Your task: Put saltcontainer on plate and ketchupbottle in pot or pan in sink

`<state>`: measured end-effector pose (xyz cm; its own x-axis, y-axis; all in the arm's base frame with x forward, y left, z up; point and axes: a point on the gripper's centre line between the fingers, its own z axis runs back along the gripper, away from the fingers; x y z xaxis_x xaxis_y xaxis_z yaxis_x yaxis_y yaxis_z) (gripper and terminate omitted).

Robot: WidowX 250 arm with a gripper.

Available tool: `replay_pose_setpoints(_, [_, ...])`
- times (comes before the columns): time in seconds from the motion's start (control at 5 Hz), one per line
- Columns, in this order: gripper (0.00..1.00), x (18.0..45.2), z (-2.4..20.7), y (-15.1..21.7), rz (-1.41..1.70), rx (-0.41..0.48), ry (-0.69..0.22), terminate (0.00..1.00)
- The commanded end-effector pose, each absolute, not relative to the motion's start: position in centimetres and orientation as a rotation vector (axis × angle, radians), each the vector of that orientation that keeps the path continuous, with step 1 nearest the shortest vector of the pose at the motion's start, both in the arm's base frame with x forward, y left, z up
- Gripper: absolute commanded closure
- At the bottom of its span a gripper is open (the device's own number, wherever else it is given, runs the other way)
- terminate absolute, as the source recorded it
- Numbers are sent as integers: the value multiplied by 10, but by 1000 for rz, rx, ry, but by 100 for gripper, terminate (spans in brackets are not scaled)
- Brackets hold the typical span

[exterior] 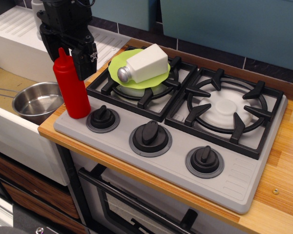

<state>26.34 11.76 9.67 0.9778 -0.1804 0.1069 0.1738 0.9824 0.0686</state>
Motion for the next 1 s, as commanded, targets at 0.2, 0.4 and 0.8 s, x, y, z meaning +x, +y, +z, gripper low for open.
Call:
replay_pose_setpoints(0.2, [100, 271, 101, 122, -180, 56, -133, 0])
replay_pose_setpoints(0.4, [100, 271, 105, 121, -179, 43, -120, 0])
replay_pose_setpoints(0.8, [100, 269, 113, 119, -202, 51, -135, 0])
